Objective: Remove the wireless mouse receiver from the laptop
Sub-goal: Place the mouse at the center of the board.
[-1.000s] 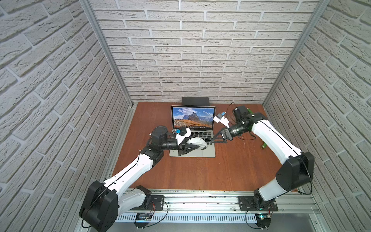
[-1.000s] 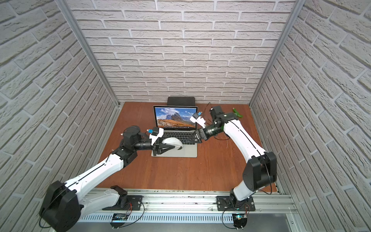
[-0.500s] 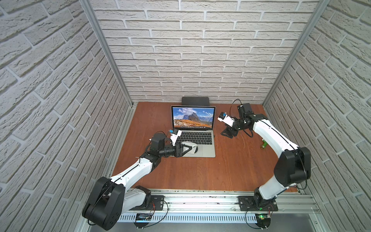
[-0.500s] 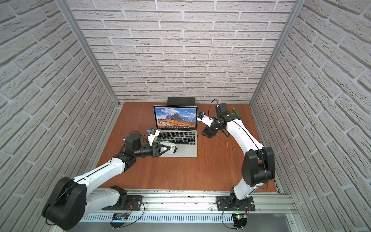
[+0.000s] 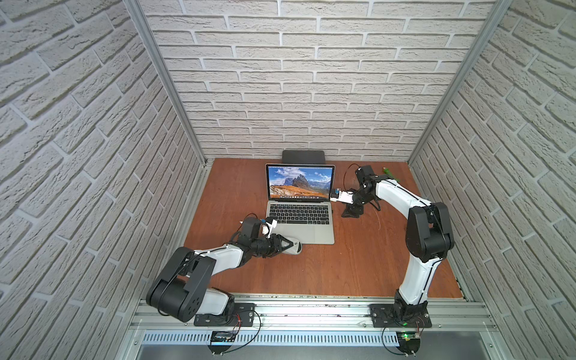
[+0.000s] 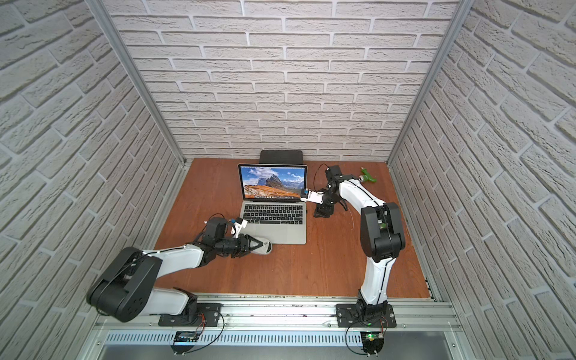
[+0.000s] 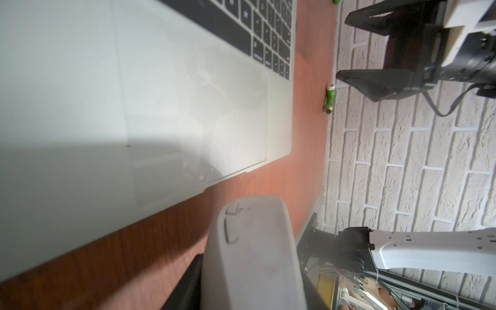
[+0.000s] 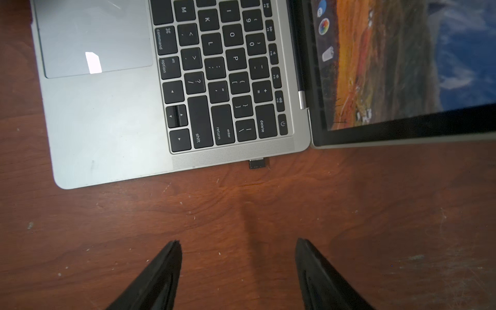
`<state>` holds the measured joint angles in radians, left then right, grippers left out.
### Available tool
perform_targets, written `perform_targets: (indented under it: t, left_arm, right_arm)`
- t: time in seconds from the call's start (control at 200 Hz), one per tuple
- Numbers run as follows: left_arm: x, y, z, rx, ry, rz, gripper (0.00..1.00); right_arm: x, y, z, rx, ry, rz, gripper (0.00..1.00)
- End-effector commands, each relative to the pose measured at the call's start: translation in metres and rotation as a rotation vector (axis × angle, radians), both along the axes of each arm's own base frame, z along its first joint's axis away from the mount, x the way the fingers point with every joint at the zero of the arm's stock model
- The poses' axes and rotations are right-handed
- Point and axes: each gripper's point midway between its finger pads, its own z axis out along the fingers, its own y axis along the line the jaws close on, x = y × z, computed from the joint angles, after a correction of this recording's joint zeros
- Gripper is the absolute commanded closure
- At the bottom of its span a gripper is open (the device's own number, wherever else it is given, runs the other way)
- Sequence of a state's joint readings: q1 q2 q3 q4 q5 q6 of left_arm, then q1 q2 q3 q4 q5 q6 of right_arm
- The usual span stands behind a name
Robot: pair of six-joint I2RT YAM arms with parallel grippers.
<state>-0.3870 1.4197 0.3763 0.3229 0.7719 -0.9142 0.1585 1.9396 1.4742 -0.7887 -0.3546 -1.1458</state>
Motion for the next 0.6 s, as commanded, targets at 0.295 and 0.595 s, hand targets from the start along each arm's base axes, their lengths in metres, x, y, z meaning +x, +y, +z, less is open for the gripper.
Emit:
perform_targets:
  t: [0.295,0.595]
  left_arm:
    - [0.003,-0.010,-0.015,-0.015,0.023,-0.042,1.00]
    - [-0.002,-0.014,-0.017,0.012,0.026,-0.056,1.00]
  right_arm:
    - [0.027,0.012,-0.033,-0.010,-0.019,0.065,0.31]
    - [0.037,0.023,-0.040,0.001,-0.029,0.077,0.32]
